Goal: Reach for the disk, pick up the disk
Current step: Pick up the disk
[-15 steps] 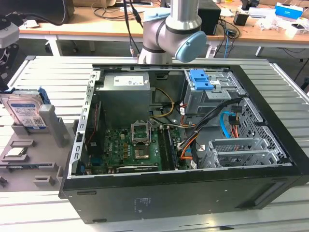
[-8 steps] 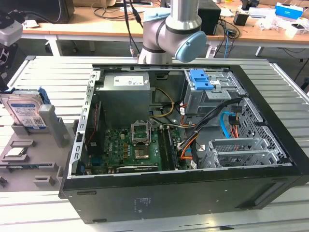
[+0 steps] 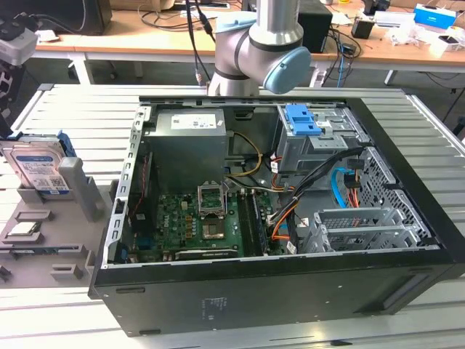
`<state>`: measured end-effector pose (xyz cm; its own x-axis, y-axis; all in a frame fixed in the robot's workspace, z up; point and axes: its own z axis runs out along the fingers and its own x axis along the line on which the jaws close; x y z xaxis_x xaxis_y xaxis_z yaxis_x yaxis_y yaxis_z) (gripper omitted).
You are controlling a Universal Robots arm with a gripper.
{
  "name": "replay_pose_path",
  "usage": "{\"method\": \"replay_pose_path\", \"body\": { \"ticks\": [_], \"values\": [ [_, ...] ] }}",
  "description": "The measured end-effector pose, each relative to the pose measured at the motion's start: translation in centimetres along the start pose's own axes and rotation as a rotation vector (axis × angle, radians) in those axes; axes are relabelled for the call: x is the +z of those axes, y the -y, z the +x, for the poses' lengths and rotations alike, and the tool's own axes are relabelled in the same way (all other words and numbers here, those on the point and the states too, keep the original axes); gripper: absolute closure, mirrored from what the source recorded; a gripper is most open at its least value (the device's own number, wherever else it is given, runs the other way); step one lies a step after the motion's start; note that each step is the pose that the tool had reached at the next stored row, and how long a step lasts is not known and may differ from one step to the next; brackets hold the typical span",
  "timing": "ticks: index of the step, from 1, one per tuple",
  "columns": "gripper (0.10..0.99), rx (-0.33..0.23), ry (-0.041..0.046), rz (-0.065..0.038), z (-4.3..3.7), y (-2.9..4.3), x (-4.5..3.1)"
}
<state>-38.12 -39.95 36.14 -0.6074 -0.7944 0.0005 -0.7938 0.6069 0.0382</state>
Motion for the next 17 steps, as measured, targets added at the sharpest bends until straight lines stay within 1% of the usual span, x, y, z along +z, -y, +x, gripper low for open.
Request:
{"method": "replay_pose_path", "body": {
  "ticks": [1, 9, 10, 17],
  "values": [
    [0.98, -0.017, -0.0006, 0.0, 0.0, 0.0, 0.0],
    [0.98, -0.094, -0.0036, 0.0, 0.0, 0.0, 0.0],
    [0.98, -0.115, -0.0043, 0.0, 0.0, 0.0, 0.0],
    [0.98, -0.195, -0.0074, 0.0, 0.0, 0.0, 0.0]
  ]
}}
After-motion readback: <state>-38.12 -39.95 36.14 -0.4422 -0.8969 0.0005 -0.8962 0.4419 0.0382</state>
